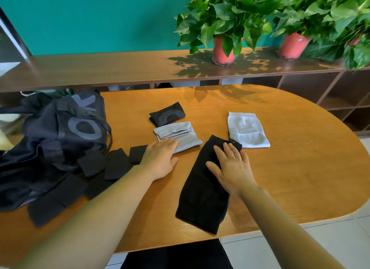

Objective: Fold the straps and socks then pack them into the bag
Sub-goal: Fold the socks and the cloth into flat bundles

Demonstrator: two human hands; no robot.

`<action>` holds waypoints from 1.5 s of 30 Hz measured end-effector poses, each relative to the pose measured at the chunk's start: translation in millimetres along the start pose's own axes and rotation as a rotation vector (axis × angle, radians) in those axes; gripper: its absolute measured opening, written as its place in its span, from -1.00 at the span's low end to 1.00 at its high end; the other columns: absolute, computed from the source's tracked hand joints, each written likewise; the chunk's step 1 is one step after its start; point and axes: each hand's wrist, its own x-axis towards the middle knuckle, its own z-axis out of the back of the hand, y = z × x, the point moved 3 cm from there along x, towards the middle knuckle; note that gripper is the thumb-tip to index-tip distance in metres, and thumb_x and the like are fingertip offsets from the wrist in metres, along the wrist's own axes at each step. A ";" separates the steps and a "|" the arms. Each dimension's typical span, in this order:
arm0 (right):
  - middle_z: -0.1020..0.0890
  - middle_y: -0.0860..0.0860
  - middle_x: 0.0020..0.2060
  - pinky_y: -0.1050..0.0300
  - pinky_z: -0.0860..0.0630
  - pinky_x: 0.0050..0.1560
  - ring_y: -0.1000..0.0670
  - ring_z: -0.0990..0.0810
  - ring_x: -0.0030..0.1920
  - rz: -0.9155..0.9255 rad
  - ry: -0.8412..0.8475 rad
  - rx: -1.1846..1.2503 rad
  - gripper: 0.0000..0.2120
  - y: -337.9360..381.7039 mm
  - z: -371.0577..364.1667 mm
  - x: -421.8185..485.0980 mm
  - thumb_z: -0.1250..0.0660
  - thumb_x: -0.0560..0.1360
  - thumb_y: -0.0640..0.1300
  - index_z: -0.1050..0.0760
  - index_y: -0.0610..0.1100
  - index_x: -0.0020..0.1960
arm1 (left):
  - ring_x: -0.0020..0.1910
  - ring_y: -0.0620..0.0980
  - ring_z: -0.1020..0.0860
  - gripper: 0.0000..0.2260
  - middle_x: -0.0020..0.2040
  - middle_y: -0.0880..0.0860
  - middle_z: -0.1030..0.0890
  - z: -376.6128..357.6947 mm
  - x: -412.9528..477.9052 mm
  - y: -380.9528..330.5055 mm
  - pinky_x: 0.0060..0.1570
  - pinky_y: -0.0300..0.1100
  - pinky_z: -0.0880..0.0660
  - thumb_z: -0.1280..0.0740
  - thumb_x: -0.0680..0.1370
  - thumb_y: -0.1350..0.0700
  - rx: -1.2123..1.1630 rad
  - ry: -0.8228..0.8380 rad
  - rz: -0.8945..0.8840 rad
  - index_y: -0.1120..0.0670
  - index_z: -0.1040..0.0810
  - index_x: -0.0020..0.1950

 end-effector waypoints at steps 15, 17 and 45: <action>-0.57 -0.03 0.13 0.04 -0.36 0.25 -0.08 -0.43 0.29 0.411 -0.176 0.015 -0.73 44.0 0.3 65.9 -0.28 0.42 -0.18 -0.48 -0.06 0.11 | -0.28 0.01 -0.50 -0.77 -0.15 0.11 -0.60 18.1 0.9 28.2 -0.33 -0.11 -0.39 -0.16 0.59 0.23 -0.384 0.053 0.012 -0.03 -0.55 0.04; -0.60 0.02 -0.13 0.05 -0.44 0.11 -0.03 -0.53 -0.02 0.377 -0.158 0.127 -0.88 42.4 -0.2 71.3 -0.25 0.44 -0.14 -0.50 -0.04 -0.05 | -0.14 0.05 -0.56 -0.79 -0.07 0.08 -0.62 21.0 7.6 33.1 -0.18 0.01 -0.49 -0.20 0.57 0.20 -0.378 0.017 0.001 0.05 -0.60 0.08; -0.59 -0.06 -0.06 0.06 -0.39 -0.24 -0.13 -0.51 -0.10 0.190 -0.576 0.079 -0.82 63.9 1.4 97.1 -0.20 0.44 -0.20 -0.57 -0.14 -0.08 | 0.05 0.06 -0.46 -0.77 0.09 0.05 -0.46 31.4 47.4 31.0 -0.01 -0.12 -0.38 -0.34 0.56 0.05 -0.065 -0.431 0.141 0.05 -0.47 0.19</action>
